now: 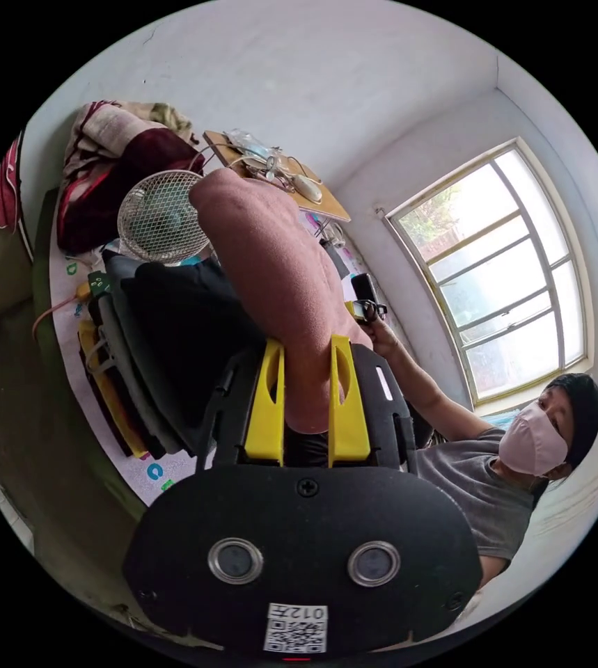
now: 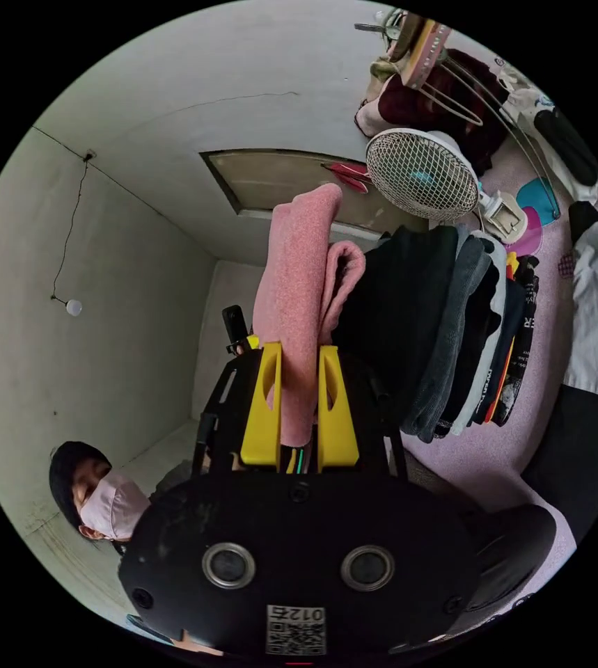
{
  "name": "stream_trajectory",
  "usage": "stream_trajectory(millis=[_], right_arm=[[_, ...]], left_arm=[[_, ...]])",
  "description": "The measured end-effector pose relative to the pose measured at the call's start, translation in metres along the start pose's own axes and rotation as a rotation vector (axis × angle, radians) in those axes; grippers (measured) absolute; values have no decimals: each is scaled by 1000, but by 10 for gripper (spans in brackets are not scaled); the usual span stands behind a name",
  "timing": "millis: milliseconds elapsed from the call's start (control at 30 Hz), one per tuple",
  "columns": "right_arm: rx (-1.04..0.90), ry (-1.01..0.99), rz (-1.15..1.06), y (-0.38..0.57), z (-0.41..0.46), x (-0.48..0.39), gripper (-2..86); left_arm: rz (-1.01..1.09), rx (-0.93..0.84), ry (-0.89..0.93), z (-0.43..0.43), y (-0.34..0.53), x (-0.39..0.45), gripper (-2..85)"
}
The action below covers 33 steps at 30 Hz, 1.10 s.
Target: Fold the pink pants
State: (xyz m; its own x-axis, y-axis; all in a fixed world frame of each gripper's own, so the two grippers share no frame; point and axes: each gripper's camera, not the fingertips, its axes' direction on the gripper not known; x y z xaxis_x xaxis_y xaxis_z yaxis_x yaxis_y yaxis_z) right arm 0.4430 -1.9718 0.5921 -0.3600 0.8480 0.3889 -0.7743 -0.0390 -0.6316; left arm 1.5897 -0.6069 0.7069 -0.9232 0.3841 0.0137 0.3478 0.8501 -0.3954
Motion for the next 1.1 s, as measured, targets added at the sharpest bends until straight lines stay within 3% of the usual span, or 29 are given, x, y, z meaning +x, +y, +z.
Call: stream_trajectory(millis=[233, 367, 700, 1100], right_arm=[[-25, 136, 34, 56, -6, 101, 80], [8, 114, 65, 90, -17, 151, 80], [44, 204, 76, 157, -38, 209, 80], [86, 16, 124, 260, -132, 280, 119]], left_arm=[[-105, -49, 11, -21, 27, -82, 106], [-145, 6, 145, -40, 48, -135, 107], [-173, 34, 224, -90, 77, -216, 106], [-160, 11, 183, -112, 89, -226, 107]])
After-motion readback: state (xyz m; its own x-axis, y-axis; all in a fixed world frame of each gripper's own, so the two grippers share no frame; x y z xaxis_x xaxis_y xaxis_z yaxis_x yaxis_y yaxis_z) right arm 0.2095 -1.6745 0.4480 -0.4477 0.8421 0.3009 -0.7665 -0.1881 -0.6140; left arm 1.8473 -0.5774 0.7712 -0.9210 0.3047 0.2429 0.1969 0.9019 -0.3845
